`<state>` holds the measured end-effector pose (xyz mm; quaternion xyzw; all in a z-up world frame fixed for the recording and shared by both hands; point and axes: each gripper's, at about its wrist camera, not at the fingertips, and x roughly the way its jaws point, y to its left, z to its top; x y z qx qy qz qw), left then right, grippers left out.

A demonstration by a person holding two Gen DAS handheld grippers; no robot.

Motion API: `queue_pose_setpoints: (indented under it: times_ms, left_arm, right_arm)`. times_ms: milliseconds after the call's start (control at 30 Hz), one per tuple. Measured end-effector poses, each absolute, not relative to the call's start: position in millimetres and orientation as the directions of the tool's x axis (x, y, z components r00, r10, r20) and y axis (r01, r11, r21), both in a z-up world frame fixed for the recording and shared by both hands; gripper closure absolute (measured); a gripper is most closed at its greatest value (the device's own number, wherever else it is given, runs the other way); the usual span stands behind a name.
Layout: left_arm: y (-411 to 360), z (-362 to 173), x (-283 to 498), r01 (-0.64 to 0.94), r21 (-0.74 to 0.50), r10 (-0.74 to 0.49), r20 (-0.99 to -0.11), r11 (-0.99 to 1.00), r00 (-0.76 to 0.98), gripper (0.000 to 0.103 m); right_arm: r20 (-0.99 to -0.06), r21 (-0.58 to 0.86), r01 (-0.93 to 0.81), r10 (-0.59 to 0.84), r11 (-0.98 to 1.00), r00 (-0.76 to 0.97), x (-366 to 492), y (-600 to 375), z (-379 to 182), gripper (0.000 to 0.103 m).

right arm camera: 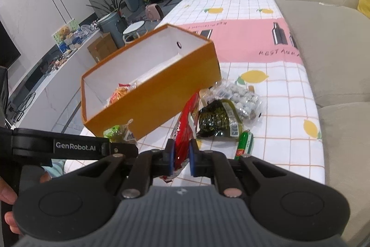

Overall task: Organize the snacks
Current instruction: 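Grasp the green raisin bag with the left gripper while the right grasps the red cartoon bag, then carry both bags over the orange box and open both grippers to drop them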

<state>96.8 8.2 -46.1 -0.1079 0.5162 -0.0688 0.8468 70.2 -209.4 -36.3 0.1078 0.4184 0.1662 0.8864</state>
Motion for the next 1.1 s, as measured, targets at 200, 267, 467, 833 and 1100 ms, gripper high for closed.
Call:
queue_pose_setpoints:
  times_ms: [200, 267, 467, 833, 1100]
  left_arm:
    - [7.6, -20.1, 97.4, 0.050, -0.236, -0.228, -0.831, 0.970, 0.507, 0.042]
    - [9.4, -13.0, 99.0, 0.057, -0.234, -0.229, -0.822, 0.970, 0.522, 0.042]
    - [17.8, 7.7, 109.6, 0.071, -0.225, -0.225, -0.794, 0.972, 0.565, 0.042]
    - [44.1, 32.1, 151.9, 0.048, -0.185, -0.175, -0.765, 0.982, 0.620, 0.042]
    - [61.1, 22.0, 188.1, 0.009, -0.183, -0.152, -0.788, 0.983, 0.597, 0.042]
  right_arm:
    - [-0.658, 0.322, -0.213, 0.380, 0.923, 0.650, 66.2, -214.0, -8.9, 0.095]
    - [-0.640, 0.315, -0.222, 0.379, 0.923, 0.668, 67.9, -213.4, 0.0, 0.095]
    - [-0.607, 0.272, -0.262, 0.376, 0.926, 0.699, 78.4, -204.3, 20.8, 0.095]
    - [-0.537, 0.266, -0.334, 0.427, 0.904, 0.727, 130.6, -177.4, 53.0, 0.095]
    - [-0.535, 0.258, -0.354, 0.438, 0.899, 0.722, 178.7, -147.4, 51.0, 0.095]
